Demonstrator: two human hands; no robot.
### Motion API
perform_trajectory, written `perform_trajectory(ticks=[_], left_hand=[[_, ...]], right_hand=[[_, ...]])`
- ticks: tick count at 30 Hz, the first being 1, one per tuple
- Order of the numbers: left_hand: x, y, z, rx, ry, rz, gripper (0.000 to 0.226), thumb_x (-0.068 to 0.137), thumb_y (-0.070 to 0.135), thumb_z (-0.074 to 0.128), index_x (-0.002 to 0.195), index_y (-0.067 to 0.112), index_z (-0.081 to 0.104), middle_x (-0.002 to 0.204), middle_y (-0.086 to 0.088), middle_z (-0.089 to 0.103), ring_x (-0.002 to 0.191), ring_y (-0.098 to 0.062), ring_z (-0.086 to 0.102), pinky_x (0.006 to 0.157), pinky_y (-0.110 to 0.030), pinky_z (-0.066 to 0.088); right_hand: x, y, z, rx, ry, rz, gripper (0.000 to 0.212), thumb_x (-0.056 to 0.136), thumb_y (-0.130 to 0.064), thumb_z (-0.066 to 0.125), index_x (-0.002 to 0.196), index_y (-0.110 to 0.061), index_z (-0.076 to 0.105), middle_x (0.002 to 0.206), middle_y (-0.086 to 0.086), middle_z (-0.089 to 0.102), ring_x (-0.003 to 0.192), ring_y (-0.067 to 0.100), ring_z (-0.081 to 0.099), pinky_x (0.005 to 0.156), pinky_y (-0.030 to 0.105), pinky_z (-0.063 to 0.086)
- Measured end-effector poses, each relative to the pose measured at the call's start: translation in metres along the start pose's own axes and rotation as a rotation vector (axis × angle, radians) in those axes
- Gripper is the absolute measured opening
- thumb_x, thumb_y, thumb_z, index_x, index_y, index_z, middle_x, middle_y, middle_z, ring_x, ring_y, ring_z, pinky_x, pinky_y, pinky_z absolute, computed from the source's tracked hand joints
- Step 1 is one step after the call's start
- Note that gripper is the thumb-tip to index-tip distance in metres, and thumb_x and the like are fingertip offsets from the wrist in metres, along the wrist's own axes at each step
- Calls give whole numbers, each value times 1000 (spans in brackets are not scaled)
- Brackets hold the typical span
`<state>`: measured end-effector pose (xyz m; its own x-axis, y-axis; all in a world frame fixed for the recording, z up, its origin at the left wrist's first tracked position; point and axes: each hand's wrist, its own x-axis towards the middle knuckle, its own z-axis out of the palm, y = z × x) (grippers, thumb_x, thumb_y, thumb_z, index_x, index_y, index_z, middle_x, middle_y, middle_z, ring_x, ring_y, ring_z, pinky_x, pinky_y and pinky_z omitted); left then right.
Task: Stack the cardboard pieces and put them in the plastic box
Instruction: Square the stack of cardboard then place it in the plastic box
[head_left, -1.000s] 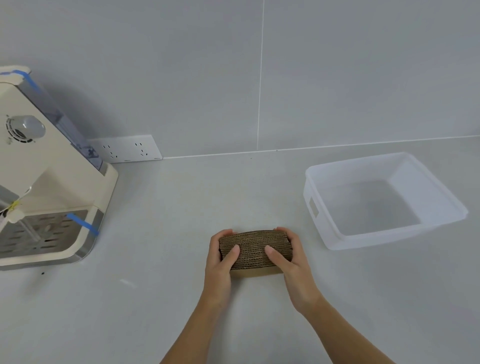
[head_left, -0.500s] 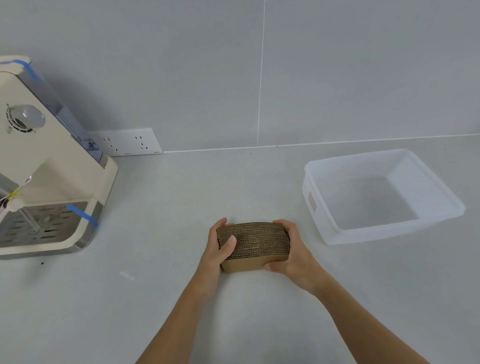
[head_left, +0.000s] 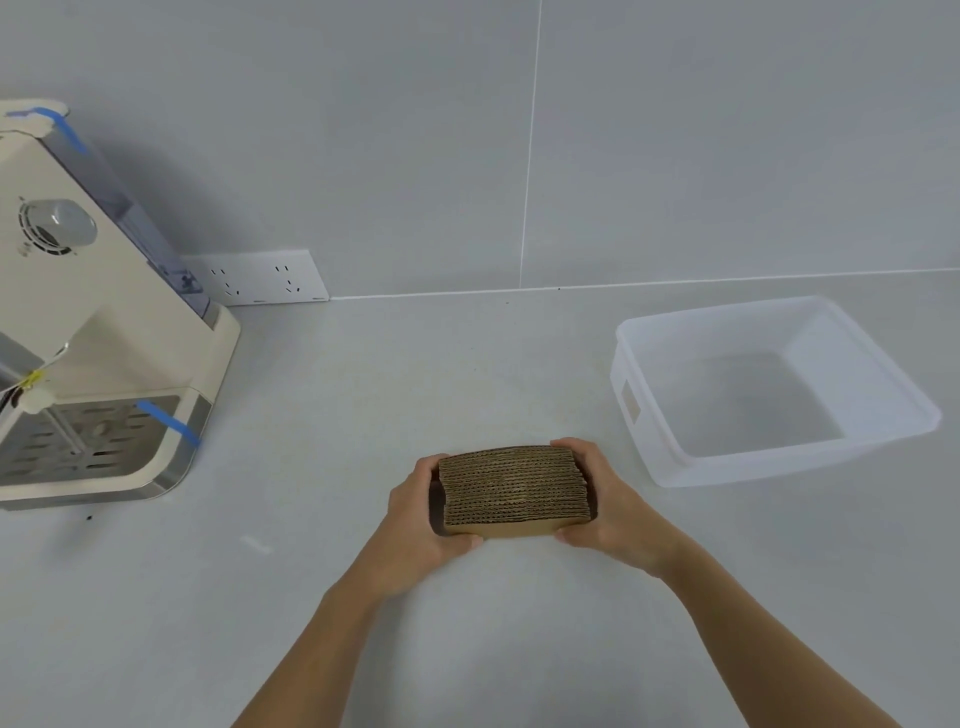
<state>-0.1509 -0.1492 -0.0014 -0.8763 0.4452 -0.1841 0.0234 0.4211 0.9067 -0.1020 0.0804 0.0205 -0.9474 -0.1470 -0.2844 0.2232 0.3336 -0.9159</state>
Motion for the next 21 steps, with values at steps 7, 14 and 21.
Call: perform_trajectory(ticks=[7,14,21], left_hand=[[-1,1,1,8,13,-29,71,66,12,83,118,33,40,119,9,56,103,9,55,79,-3,43],[-9,8,-5,-147,25,-48,68,57,18,84,113,33,49,115,8,60,104,0,57,84,-15,46],[-6,28,-11,-344,72,-46,74,46,30,78,115,23,53,112,6,63,111,-8,56,94,-28,44]], right_hand=[[6,-1,6,0,6,56,70,74,11,60,121,-25,25,101,-4,43,88,7,48,67,14,47],[0,-6,6,257,22,70,72,57,-1,65,122,-22,40,116,-2,53,102,11,55,76,26,51],[-8,-13,3,475,62,27,73,50,-4,71,117,-23,49,114,-1,61,102,16,58,74,28,50]])
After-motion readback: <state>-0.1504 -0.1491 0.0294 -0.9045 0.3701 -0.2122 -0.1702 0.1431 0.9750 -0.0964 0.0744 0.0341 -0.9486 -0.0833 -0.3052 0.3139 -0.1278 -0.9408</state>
